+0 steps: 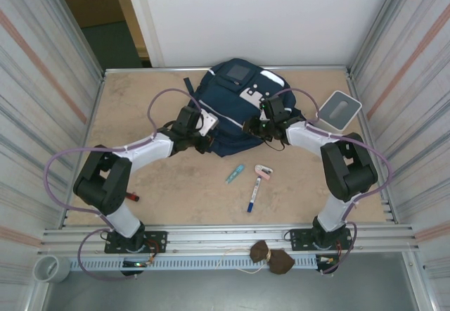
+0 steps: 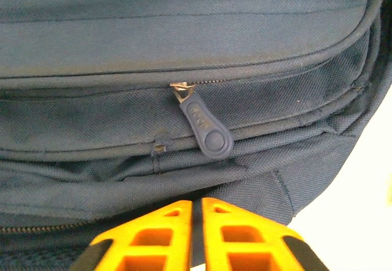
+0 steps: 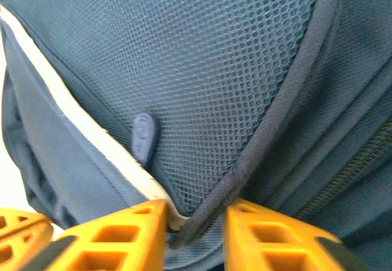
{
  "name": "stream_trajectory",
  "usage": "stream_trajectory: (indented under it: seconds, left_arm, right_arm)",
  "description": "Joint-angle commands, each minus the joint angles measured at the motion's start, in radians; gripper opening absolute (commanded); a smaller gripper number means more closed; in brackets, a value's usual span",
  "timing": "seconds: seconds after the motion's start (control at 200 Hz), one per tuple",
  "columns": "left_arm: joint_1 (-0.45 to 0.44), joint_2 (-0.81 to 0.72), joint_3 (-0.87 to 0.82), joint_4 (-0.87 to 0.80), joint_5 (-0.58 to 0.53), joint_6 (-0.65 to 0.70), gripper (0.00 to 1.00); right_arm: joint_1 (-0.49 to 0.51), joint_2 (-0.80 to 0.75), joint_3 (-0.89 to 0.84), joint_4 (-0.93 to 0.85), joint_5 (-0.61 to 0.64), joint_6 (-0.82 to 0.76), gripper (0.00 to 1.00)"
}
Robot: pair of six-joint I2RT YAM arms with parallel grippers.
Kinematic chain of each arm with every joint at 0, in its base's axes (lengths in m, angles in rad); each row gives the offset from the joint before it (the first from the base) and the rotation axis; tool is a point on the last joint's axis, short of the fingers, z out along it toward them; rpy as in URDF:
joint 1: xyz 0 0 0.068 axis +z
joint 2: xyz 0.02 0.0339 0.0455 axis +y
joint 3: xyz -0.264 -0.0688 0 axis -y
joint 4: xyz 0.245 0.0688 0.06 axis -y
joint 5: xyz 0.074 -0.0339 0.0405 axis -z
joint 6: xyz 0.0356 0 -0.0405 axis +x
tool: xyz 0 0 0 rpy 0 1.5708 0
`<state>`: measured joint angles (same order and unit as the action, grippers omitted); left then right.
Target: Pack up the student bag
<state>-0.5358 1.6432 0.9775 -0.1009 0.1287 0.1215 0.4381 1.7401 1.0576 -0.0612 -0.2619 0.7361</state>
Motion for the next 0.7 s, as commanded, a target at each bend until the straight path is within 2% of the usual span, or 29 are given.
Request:
stream_trajectory:
  seconds: [0.0, 0.14, 0.281, 0.461, 0.696]
  left_arm:
    - [0.007, -0.071, -0.012, 0.003, -0.009, -0.056, 0.19]
    - [-0.001, -0.109, -0.022, 0.039, 0.044, -0.088, 0.30]
    - [-0.044, -0.064, 0.046, -0.012, -0.016, -0.053, 0.41]
    - [-0.066, 0.040, 0.149, -0.102, -0.099, -0.042, 0.47]
    - [-0.067, 0.139, 0.233, -0.168, -0.135, -0.054, 0.52]
  right_arm:
    - [-0.002, 0.015, 0.030, 0.021, -0.023, 0.006, 0.16]
    - [-0.004, 0.003, 0.030, 0.021, -0.037, 0.000, 0.05]
    - [-0.007, -0.014, 0.029, 0.024, -0.047, 0.003, 0.00]
    - [-0.022, -0.043, 0.025, 0.060, -0.112, 0.045, 0.00]
    - [-0.027, -0.071, 0.027, 0.074, -0.139, 0.066, 0.00]
